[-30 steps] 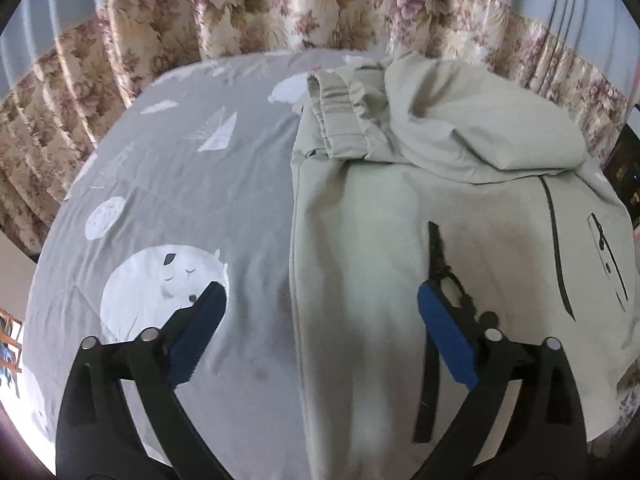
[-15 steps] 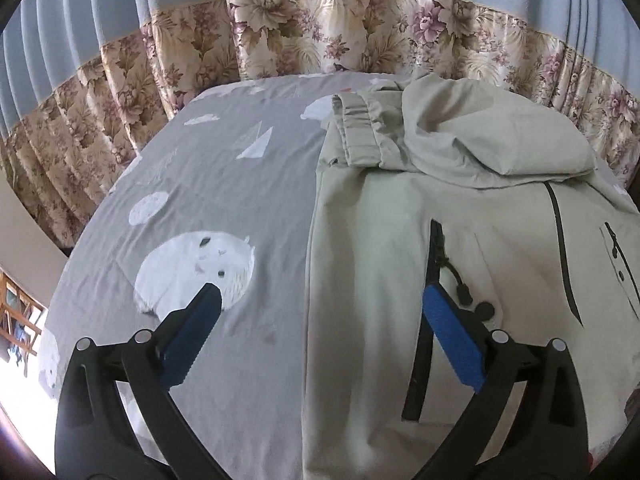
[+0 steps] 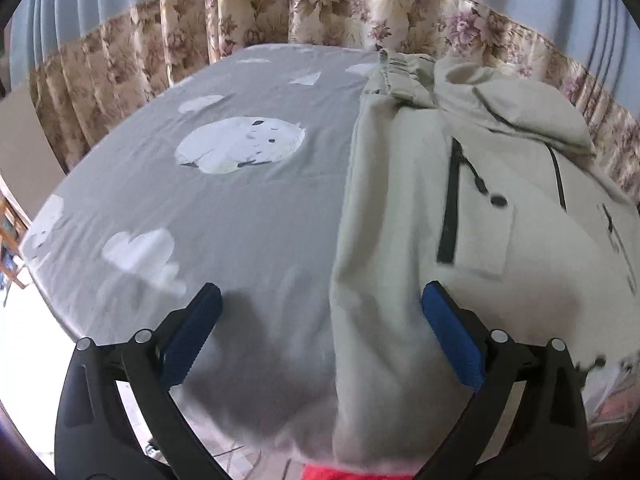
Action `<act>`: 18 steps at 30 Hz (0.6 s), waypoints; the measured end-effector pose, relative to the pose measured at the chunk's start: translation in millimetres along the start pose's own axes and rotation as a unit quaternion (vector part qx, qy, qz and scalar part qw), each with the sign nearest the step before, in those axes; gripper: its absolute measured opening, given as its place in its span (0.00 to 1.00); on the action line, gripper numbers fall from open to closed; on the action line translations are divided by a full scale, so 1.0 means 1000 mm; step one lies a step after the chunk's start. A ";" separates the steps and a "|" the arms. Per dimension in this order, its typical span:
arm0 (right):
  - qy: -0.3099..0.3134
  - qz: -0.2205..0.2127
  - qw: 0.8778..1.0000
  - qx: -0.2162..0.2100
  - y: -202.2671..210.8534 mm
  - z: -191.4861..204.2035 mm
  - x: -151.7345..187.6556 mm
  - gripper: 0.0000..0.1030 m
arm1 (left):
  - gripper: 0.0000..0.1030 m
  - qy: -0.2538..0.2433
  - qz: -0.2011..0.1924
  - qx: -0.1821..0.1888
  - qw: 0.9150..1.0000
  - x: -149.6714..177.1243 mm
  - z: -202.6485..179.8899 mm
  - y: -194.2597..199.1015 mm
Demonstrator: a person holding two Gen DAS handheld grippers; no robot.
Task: Fold large clothes
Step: 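Grasp the jacket hem with both grippers side by side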
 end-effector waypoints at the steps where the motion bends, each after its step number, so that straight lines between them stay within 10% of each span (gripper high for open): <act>1: -0.002 -0.002 1.000 -0.001 0.002 -0.001 0.003 0.47 | 0.94 0.004 -0.001 -0.005 1.000 0.004 0.000 0.001; 11: -0.017 -0.014 0.999 -0.033 0.002 0.008 0.027 0.46 | 0.56 -0.003 -0.037 -0.005 0.999 0.003 -0.014 0.006; 18: -0.031 -0.044 0.997 -0.060 0.001 0.014 0.028 0.07 | 0.05 -0.019 -0.044 0.024 0.999 -0.001 -0.029 0.005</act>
Point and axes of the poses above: each gripper's, at about its wrist camera, not at the fingertips, and y roughly against the way its jaws point, z to its left, x to its underside, the point moved 8 cm from there along -y, roughly the way its jaws point, and after that the axes turned 1 degree about x, right-handed, at the moved point
